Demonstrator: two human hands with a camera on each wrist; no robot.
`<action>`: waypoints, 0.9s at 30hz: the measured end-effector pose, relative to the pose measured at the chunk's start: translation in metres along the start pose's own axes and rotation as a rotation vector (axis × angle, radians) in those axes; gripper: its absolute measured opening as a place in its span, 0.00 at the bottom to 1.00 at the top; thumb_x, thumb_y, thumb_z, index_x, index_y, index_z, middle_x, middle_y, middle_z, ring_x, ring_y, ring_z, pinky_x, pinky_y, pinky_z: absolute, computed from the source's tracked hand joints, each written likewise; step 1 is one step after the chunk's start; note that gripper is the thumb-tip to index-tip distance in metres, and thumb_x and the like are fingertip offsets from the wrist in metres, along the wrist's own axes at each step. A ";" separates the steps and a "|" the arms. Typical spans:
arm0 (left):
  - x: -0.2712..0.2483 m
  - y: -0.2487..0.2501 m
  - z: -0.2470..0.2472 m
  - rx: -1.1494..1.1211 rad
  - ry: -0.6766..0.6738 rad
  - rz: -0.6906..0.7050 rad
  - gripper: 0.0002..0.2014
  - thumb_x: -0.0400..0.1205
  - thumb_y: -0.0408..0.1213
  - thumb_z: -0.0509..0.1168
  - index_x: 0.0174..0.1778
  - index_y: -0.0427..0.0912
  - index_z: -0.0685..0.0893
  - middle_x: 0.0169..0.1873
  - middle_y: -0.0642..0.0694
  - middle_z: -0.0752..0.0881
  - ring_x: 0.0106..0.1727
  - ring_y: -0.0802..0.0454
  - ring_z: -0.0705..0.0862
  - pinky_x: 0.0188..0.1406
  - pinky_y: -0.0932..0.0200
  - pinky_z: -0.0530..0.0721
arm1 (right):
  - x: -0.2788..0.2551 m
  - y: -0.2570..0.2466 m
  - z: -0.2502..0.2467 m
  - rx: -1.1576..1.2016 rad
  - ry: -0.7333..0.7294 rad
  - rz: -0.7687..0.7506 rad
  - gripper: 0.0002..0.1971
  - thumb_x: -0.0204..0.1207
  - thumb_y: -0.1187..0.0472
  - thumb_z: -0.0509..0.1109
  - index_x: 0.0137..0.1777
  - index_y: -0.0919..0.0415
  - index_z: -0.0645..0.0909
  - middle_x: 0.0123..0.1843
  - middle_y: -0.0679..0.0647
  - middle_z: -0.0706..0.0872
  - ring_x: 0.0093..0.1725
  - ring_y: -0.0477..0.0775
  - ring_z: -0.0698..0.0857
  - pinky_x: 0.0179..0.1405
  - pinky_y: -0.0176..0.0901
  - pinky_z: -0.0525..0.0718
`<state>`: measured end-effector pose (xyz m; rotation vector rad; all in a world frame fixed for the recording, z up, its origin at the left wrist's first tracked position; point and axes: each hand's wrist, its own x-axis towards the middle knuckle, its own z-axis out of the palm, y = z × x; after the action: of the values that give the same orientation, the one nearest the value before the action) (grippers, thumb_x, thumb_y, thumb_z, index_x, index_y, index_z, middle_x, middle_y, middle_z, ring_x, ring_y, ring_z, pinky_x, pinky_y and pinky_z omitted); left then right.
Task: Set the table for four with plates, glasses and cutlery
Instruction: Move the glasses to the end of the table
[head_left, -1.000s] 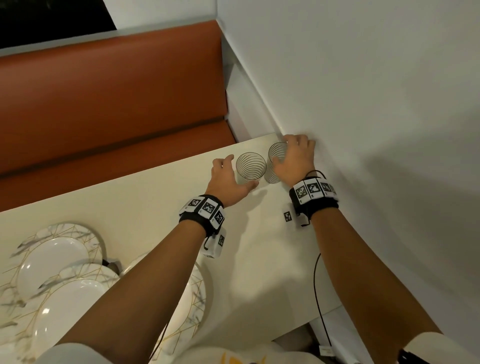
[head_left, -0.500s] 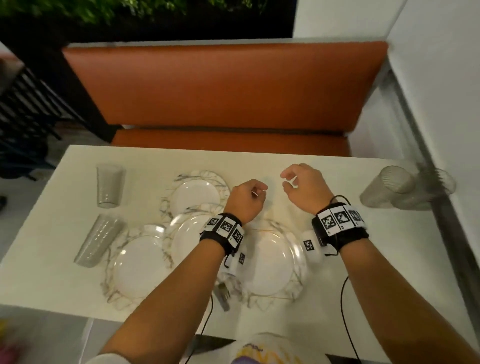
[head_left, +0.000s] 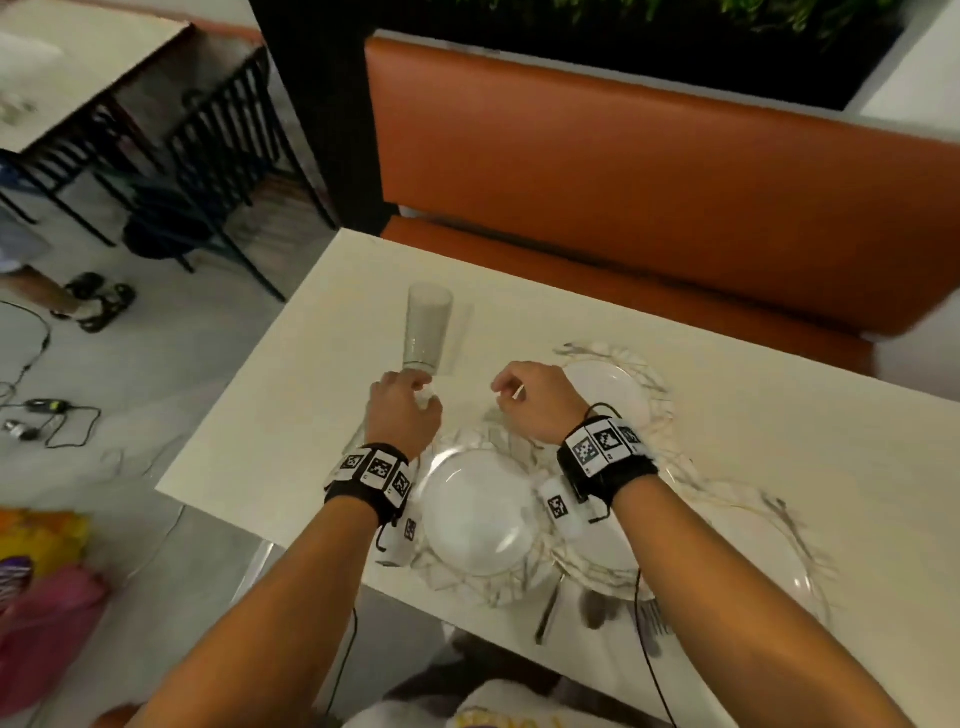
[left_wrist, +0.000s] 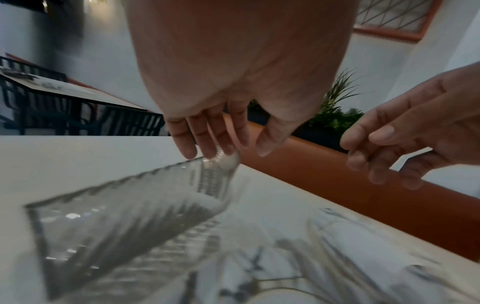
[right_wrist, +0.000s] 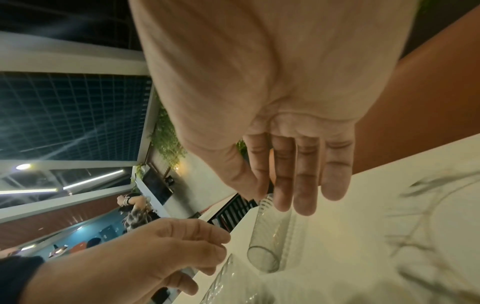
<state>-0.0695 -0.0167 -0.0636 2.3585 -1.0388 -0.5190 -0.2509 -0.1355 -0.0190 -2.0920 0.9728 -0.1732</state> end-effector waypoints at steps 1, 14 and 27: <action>0.008 -0.016 -0.005 0.077 -0.014 -0.026 0.25 0.77 0.50 0.72 0.68 0.42 0.85 0.62 0.39 0.86 0.64 0.37 0.82 0.65 0.44 0.81 | 0.011 -0.008 0.010 -0.004 -0.017 0.004 0.09 0.78 0.65 0.70 0.55 0.58 0.88 0.50 0.51 0.89 0.45 0.47 0.84 0.52 0.37 0.82; 0.072 -0.064 -0.007 0.279 -0.221 -0.087 0.39 0.71 0.61 0.75 0.73 0.42 0.75 0.64 0.41 0.82 0.64 0.38 0.83 0.60 0.43 0.82 | 0.120 -0.057 0.048 -0.164 -0.096 0.052 0.08 0.77 0.63 0.69 0.53 0.57 0.88 0.51 0.51 0.90 0.53 0.54 0.87 0.52 0.39 0.82; 0.106 -0.079 -0.081 -0.143 0.019 -0.221 0.42 0.72 0.65 0.79 0.75 0.42 0.77 0.66 0.45 0.84 0.65 0.45 0.84 0.63 0.50 0.83 | 0.239 -0.055 0.070 -0.271 0.043 0.388 0.48 0.69 0.37 0.77 0.84 0.53 0.59 0.78 0.64 0.67 0.78 0.69 0.65 0.71 0.64 0.77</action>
<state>0.0846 -0.0279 -0.0600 2.3571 -0.7112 -0.6286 -0.0235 -0.2370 -0.0727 -2.0953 1.4735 0.1198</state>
